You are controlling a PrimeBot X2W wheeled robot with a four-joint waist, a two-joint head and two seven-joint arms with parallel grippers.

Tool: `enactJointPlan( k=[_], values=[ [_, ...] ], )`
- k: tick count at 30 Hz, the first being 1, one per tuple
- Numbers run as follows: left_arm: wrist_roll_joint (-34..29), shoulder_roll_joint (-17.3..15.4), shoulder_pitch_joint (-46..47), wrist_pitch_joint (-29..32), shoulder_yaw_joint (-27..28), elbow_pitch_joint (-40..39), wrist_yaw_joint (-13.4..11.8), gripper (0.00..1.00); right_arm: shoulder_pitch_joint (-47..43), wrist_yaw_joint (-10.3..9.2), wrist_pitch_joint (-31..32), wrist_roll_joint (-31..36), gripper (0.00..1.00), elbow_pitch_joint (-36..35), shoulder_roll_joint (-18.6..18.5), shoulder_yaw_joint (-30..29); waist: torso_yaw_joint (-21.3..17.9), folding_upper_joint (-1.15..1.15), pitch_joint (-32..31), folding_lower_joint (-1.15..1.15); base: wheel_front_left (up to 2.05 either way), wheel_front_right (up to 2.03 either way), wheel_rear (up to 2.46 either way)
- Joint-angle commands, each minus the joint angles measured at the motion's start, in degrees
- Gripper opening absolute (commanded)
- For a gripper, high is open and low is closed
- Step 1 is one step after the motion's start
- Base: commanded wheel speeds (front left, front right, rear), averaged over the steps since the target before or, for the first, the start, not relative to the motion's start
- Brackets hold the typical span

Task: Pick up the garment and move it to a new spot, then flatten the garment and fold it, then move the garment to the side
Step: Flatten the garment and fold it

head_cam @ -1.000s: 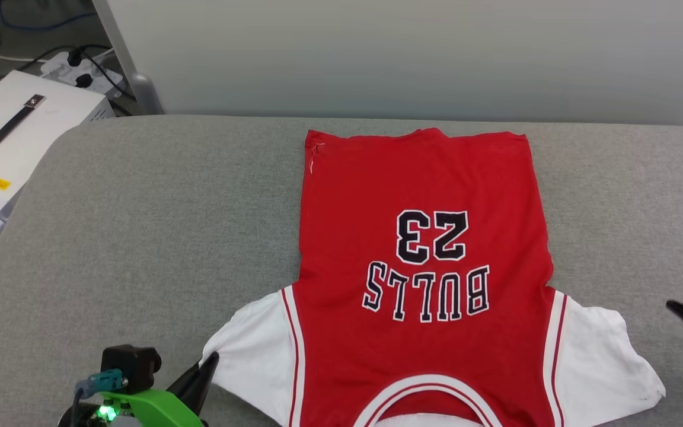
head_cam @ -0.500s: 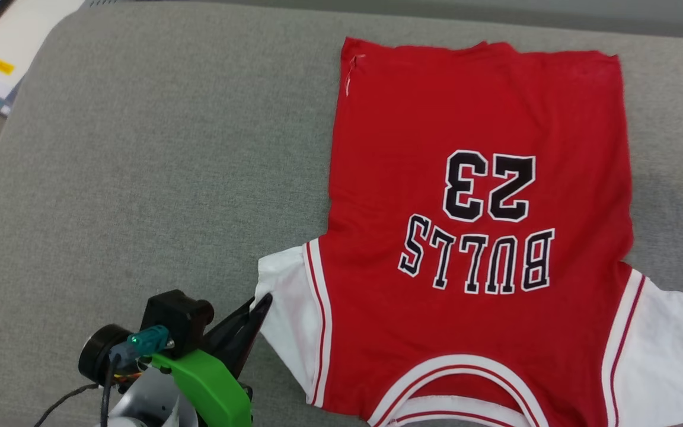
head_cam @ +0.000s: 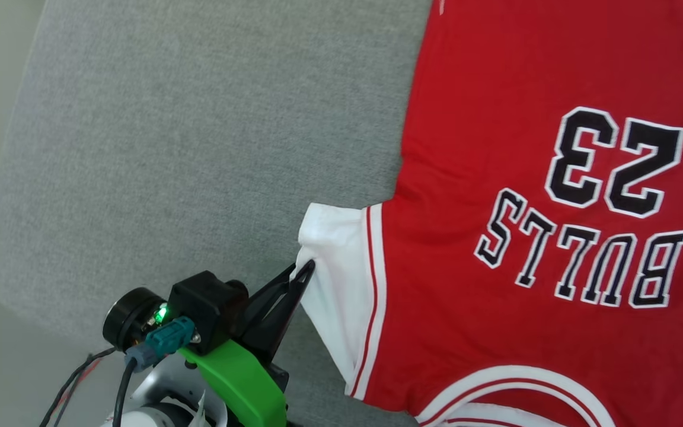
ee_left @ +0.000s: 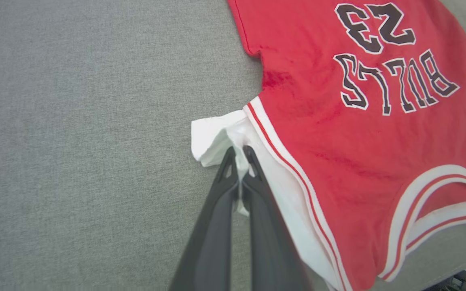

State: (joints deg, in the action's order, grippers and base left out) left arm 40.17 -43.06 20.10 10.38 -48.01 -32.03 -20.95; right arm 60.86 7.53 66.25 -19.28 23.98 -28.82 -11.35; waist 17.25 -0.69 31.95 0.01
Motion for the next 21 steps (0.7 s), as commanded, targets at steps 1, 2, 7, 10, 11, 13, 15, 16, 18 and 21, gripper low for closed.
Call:
enactJointPlan(
  k=[1,2,7,10,11,13,15,16,18,21],
  values=[
    [-0.9,0.6,1.0,-0.5,0.1,0.2,0.2,0.00,1.2,-0.04,-0.5,1.1,1.00,1.1,0.1,-0.7,4.7,0.69,4.7,-0.01,0.00,0.00,0.00],
    [-0.8,0.9,1.2,-0.7,0.0,0.3,0.4,0.00,1.4,-0.04,-0.8,1.8,1.00,1.8,0.0,-1.0,5.0,0.69,4.9,-0.01,0.00,0.00,0.00],
    [-0.5,1.6,1.8,-1.4,0.0,1.8,1.2,0.00,0.8,-0.04,-1.9,4.0,1.00,5.6,0.4,-0.4,5.5,0.69,5.8,-0.01,0.00,0.00,0.00],
    [-0.4,1.6,1.7,-1.6,0.1,2.2,1.2,0.00,-0.5,-0.04,-0.9,4.0,0.16,6.7,0.3,0.5,5.3,0.69,5.7,-0.01,0.00,0.00,0.00],
    [-0.3,1.6,1.7,-1.6,0.1,2.3,1.2,0.00,-0.8,-0.04,-0.7,3.9,0.00,6.8,0.2,0.7,5.2,0.69,5.6,-0.01,0.00,0.00,0.00],
    [-0.3,1.5,1.8,-1.7,0.3,2.4,1.2,0.00,-1.4,-0.04,-0.3,3.6,0.00,7.0,0.1,1.0,5.0,0.69,5.4,-0.01,0.00,0.00,0.00],
    [-0.2,1.3,1.8,-1.8,0.4,2.5,1.2,0.00,-1.7,-0.04,-0.4,3.4,0.00,6.9,0.1,1.1,4.8,0.69,5.3,-0.01,0.00,0.00,0.00],
    [-0.2,1.3,1.8,-1.8,0.4,2.6,1.2,0.00,-1.7,-0.04,-0.7,3.4,0.00,6.8,0.0,1.2,4.6,0.69,5.1,-0.01,0.00,0.00,0.00],
    [-0.2,1.2,1.8,-1.8,0.5,2.8,1.2,0.00,-1.9,-0.04,-1.0,3.4,0.00,6.7,-0.2,1.3,4.3,0.69,4.6,-0.01,0.00,0.00,0.00],
    [0.0,1.1,1.7,-1.8,0.6,3.2,1.1,0.00,-2.7,-0.04,-1.6,3.4,0.00,6.7,-0.3,1.9,3.7,0.69,3.4,-0.01,0.00,0.00,0.00]
  ],
)
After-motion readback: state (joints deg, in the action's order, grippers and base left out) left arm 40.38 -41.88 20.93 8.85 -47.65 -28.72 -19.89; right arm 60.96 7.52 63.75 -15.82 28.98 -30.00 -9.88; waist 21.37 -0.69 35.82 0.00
